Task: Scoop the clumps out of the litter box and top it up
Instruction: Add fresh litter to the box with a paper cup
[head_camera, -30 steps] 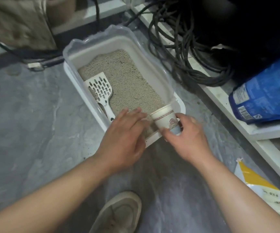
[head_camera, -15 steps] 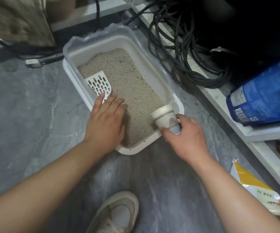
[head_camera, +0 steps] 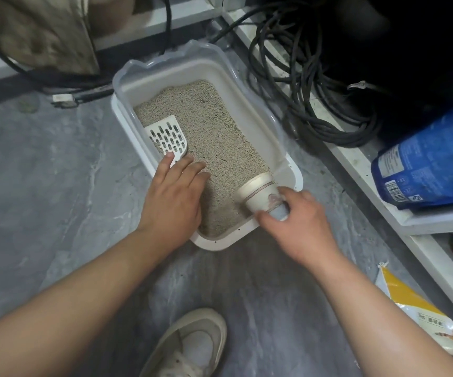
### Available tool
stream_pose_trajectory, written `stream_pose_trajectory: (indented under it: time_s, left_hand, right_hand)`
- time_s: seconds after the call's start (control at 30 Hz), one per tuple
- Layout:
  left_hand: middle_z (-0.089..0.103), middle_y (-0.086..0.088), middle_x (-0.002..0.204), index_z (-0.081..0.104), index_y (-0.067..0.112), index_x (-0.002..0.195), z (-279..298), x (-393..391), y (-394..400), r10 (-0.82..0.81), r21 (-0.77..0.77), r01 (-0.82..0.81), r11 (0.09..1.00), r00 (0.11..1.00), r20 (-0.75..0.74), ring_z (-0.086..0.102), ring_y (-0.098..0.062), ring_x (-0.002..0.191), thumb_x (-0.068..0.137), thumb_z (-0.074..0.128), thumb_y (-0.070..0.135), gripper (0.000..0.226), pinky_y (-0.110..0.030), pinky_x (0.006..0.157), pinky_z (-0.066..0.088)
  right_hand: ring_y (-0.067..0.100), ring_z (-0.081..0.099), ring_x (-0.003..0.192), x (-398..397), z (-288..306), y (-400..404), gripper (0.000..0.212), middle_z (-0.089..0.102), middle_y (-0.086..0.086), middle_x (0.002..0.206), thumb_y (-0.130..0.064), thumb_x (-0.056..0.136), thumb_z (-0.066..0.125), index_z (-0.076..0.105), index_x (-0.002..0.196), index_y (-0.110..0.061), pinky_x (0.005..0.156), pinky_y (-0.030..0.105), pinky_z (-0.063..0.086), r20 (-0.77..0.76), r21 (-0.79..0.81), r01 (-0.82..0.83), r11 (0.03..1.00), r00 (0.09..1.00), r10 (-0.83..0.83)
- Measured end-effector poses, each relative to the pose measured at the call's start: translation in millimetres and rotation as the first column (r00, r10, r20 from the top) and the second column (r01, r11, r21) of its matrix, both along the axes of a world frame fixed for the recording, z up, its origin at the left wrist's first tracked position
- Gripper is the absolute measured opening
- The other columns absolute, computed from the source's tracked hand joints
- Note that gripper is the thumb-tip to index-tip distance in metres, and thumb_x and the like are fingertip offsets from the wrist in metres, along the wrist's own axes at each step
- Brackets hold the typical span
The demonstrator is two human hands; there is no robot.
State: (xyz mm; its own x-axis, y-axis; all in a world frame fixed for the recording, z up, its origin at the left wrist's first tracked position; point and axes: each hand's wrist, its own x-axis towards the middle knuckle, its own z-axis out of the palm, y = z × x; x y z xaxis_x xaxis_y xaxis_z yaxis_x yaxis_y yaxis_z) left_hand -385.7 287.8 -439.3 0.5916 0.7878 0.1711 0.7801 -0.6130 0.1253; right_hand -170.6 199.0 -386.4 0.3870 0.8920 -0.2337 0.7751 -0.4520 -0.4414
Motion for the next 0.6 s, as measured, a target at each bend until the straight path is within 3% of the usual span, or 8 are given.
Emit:
stream_pose_trajectory:
  time_s: [0.1, 0.27, 0.4, 0.53, 0.6]
  left_hand:
    - [0.061, -0.008, 0.137, 0.065, 0.009, 0.125, 0.2, 1.7, 0.1, 0.001, 0.005, 0.000, 1.000, 1.000, -0.021, 0.046, -0.032, 0.136, 0.073, 0.066, 0.008, 0.052, -0.049, 0.126, 0.008]
    - [0.060, -0.008, 0.138, 0.064, 0.009, 0.127, -0.2, 3.1, 0.6, 0.007, 0.001, -0.007, 1.000, 1.000, -0.024, 0.046, -0.032, 0.137, 0.072, 0.067, 0.007, 0.055, -0.049, 0.126, 0.006]
    - [0.061, -0.008, 0.136, 0.065, 0.008, 0.125, -1.8, 3.2, 0.8, 0.003, 0.014, -0.003, 1.000, 1.000, -0.024, 0.048, -0.032, 0.134, 0.069, 0.067, 0.006, 0.056, -0.050, 0.125, 0.009]
    - [0.060, -0.008, 0.137, 0.065, 0.009, 0.125, -2.7, 3.2, 0.9, -0.003, 0.017, 0.004, 1.000, 0.999, -0.041, 0.047, -0.032, 0.134, 0.069, 0.067, 0.007, 0.057, -0.049, 0.125, 0.007]
    - [0.061, -0.008, 0.136, 0.065, 0.009, 0.125, -2.3, 3.5, 0.4, -0.002, 0.021, 0.003, 1.000, 0.999, -0.037, 0.047, -0.033, 0.134, 0.068, 0.067, 0.007, 0.056, -0.049, 0.125, 0.007]
  right_hand:
    - [0.031, 0.057, 0.098, 21.2, 0.4, 6.6, 0.047, 0.059, 0.009, 0.101, -0.055, 0.076, 0.067, 0.063, 0.112, -0.025, 0.078, 0.034, 0.042, 0.055, 0.042, 0.189, 0.981, 0.980, -0.191]
    - [0.030, 0.056, 0.099, 12.3, 0.5, -0.5, 0.050, 0.054, 0.006, 0.103, -0.055, 0.078, 0.068, 0.060, 0.119, -0.028, 0.083, 0.036, 0.046, 0.069, -0.051, 0.025, 0.998, 0.997, -0.021]
    - [0.033, 0.058, 0.097, 19.0, 0.4, -0.4, 0.047, 0.056, 0.008, 0.101, -0.054, 0.075, 0.066, 0.062, 0.113, -0.027, 0.082, 0.038, 0.048, 0.069, -0.003, 0.142, 0.990, 0.987, -0.142]
    - [0.030, 0.056, 0.099, 14.5, 0.8, -2.0, 0.051, 0.054, 0.007, 0.102, -0.055, 0.077, 0.066, 0.060, 0.120, -0.027, 0.083, 0.036, 0.045, 0.082, -0.036, 0.067, 0.997, 0.995, -0.064]
    - [0.032, 0.057, 0.099, 14.8, 3.0, -1.5, 0.048, 0.055, 0.008, 0.102, -0.054, 0.077, 0.066, 0.061, 0.116, -0.027, 0.082, 0.037, 0.047, 0.081, -0.006, 0.141, 0.990, 0.987, -0.140]
